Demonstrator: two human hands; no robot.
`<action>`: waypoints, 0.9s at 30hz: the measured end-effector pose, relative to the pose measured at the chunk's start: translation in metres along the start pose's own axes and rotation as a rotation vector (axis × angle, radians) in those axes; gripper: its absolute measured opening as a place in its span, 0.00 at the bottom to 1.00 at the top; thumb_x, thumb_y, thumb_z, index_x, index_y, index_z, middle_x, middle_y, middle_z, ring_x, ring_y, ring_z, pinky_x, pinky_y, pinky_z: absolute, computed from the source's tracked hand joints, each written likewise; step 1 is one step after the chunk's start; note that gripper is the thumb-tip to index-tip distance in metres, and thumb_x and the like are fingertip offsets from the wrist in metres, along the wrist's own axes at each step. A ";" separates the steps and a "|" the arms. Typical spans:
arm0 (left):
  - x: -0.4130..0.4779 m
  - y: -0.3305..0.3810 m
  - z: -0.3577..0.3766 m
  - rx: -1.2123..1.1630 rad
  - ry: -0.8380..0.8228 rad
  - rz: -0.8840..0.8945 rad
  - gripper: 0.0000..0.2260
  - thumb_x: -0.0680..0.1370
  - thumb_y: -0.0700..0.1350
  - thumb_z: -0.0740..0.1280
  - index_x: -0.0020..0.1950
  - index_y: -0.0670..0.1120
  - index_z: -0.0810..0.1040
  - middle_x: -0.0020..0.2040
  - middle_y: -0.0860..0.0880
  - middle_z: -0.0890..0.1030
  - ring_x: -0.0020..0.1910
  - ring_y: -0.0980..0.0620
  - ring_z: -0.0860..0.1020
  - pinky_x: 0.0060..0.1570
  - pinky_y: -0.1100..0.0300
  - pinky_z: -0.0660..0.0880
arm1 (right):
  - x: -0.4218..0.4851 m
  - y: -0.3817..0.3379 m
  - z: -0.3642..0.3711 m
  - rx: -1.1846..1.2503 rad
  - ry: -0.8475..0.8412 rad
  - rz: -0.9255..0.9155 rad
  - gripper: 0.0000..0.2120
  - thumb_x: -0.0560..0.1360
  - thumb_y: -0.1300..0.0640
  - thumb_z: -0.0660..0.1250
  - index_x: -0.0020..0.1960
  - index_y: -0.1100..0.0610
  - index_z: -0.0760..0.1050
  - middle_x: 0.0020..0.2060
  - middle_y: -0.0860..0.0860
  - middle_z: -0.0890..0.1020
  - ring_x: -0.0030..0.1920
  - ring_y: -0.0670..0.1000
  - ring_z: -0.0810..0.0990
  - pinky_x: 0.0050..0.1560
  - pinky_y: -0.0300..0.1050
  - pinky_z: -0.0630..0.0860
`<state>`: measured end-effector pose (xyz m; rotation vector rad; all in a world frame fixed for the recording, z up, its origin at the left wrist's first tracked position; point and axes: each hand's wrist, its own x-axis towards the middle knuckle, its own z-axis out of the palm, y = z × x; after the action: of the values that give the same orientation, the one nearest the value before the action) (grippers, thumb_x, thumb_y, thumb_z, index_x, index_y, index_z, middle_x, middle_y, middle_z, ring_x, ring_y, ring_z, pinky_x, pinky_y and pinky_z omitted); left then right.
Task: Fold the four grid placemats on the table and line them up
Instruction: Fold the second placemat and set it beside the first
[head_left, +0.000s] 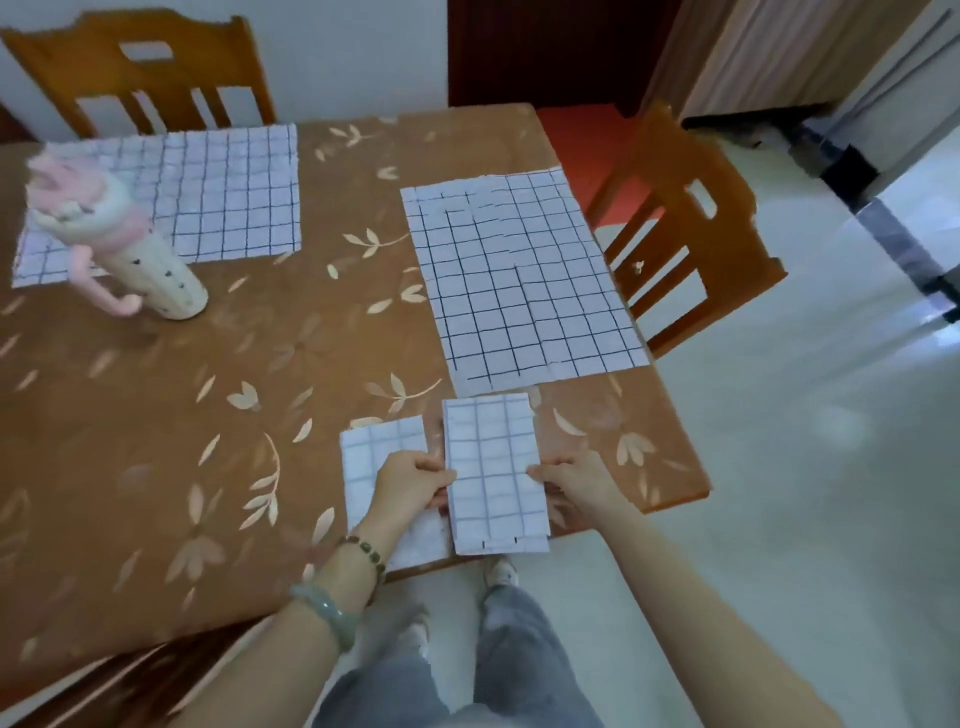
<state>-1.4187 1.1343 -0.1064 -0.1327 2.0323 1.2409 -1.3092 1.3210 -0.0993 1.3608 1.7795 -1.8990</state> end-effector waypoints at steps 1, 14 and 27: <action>0.004 -0.003 0.006 0.034 0.041 -0.008 0.03 0.73 0.36 0.73 0.41 0.36 0.81 0.42 0.41 0.83 0.35 0.49 0.83 0.34 0.59 0.81 | 0.009 0.000 -0.001 -0.022 -0.019 0.021 0.08 0.71 0.68 0.70 0.35 0.64 0.74 0.29 0.56 0.78 0.28 0.52 0.75 0.28 0.40 0.70; 0.019 -0.011 0.046 0.356 0.381 -0.086 0.05 0.71 0.44 0.73 0.37 0.46 0.79 0.36 0.52 0.79 0.38 0.52 0.78 0.39 0.58 0.75 | 0.073 0.010 0.001 -0.521 -0.058 -0.075 0.13 0.63 0.58 0.73 0.24 0.54 0.72 0.28 0.53 0.81 0.37 0.57 0.82 0.44 0.54 0.81; 0.023 -0.042 0.060 1.148 0.171 0.577 0.33 0.78 0.64 0.53 0.73 0.40 0.67 0.72 0.43 0.69 0.72 0.44 0.67 0.70 0.50 0.58 | 0.080 0.014 0.009 -1.308 -0.022 -0.940 0.30 0.76 0.43 0.53 0.69 0.62 0.67 0.69 0.60 0.70 0.71 0.56 0.60 0.69 0.55 0.53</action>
<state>-1.3847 1.1665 -0.1676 0.9607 2.7131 0.1660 -1.3485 1.3438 -0.1678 -0.0013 2.9600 -0.4208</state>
